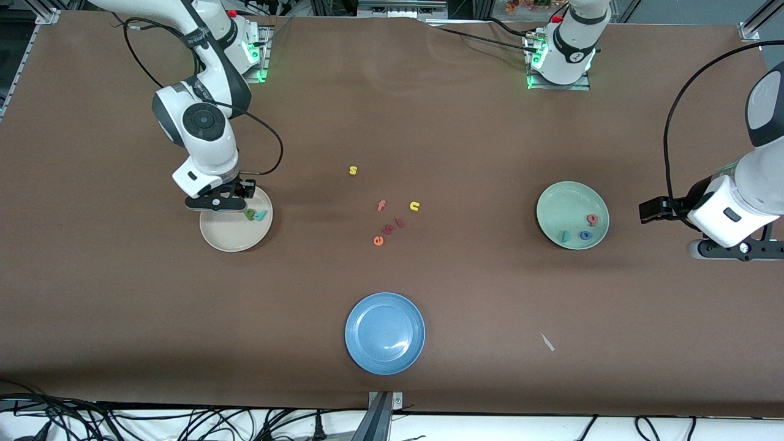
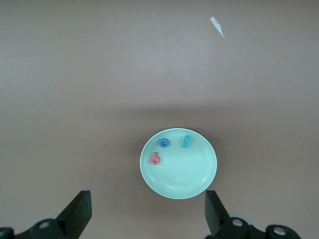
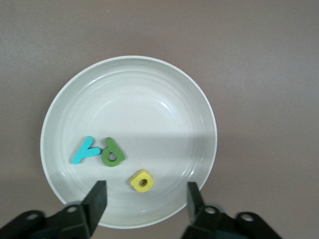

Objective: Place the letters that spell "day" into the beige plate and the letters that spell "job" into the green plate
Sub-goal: 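Place the yellow o on the beige plate with the right gripper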

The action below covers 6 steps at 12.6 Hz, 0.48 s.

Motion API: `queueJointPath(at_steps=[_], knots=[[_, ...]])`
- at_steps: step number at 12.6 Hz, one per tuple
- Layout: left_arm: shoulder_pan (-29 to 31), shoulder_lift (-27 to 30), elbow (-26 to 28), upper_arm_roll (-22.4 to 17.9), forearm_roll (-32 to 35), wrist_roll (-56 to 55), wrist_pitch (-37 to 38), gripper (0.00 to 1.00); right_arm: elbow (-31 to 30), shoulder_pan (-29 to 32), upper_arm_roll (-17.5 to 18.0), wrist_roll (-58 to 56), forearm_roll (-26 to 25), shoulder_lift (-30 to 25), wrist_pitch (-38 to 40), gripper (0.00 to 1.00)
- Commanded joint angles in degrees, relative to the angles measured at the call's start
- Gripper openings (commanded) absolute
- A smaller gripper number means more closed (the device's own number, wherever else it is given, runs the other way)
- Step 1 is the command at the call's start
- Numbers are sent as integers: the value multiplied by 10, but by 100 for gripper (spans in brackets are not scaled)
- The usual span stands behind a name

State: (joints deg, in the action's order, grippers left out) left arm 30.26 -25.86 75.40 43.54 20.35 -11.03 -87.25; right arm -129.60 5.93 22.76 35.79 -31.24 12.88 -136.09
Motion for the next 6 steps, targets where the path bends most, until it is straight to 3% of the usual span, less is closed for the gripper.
queueJointPath(at_steps=[1,2,5,6], knots=[[-47,-13,-35,-40,4,42,12,100,10,10,5,-23,7,-12,24,100],[-99,-6,-46,-107,-18,63,13,100,32,10,7,-23,35,-12,54,100],[-270,26,-57,-390,-196,128,13,100,167,8,31,-47,154,-5,205,100],[-297,27,-51,-424,-216,144,11,100,209,7,33,-64,176,-5,259,100]])
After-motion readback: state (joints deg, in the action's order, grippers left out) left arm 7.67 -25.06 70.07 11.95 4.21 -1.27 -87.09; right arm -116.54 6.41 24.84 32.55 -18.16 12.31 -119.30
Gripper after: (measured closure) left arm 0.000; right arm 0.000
